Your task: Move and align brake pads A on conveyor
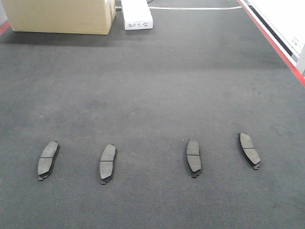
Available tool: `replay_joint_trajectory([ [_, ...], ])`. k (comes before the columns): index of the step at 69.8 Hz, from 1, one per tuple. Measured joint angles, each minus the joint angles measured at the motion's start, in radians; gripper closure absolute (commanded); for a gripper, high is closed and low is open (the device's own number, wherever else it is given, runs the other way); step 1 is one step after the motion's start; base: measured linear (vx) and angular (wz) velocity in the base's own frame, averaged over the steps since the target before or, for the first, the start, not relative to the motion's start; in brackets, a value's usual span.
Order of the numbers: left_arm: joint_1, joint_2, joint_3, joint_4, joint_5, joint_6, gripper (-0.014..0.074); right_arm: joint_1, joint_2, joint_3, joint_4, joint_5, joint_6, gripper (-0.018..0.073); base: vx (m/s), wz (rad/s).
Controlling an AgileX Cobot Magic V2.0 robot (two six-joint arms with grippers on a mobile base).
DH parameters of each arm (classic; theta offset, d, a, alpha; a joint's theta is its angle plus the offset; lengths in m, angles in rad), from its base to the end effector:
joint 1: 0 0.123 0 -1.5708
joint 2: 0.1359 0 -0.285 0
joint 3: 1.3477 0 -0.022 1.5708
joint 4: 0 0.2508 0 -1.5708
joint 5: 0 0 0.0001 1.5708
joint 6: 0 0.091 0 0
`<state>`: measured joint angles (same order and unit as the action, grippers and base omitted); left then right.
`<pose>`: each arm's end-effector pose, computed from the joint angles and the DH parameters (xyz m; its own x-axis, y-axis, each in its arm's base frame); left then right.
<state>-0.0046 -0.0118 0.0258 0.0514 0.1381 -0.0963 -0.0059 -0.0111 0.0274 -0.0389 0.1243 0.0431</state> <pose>0.0565 0.0004 0.1926 -0.0645 -0.0451 -0.9969 -0.0054 0.9990 -0.0448 0.0567 -0.0008 0.1932 -0.0532 0.0048 -0.9986 0.0110 0.9999 0.0042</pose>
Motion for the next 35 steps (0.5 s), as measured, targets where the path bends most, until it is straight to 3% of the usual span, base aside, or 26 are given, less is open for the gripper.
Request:
replay_joint_trajectory([
  [35,0.000,0.000,0.000,0.000,0.000,0.000,0.0603,0.000,0.000,0.000,0.000,-0.001,0.000,0.0569,0.00,0.00],
])
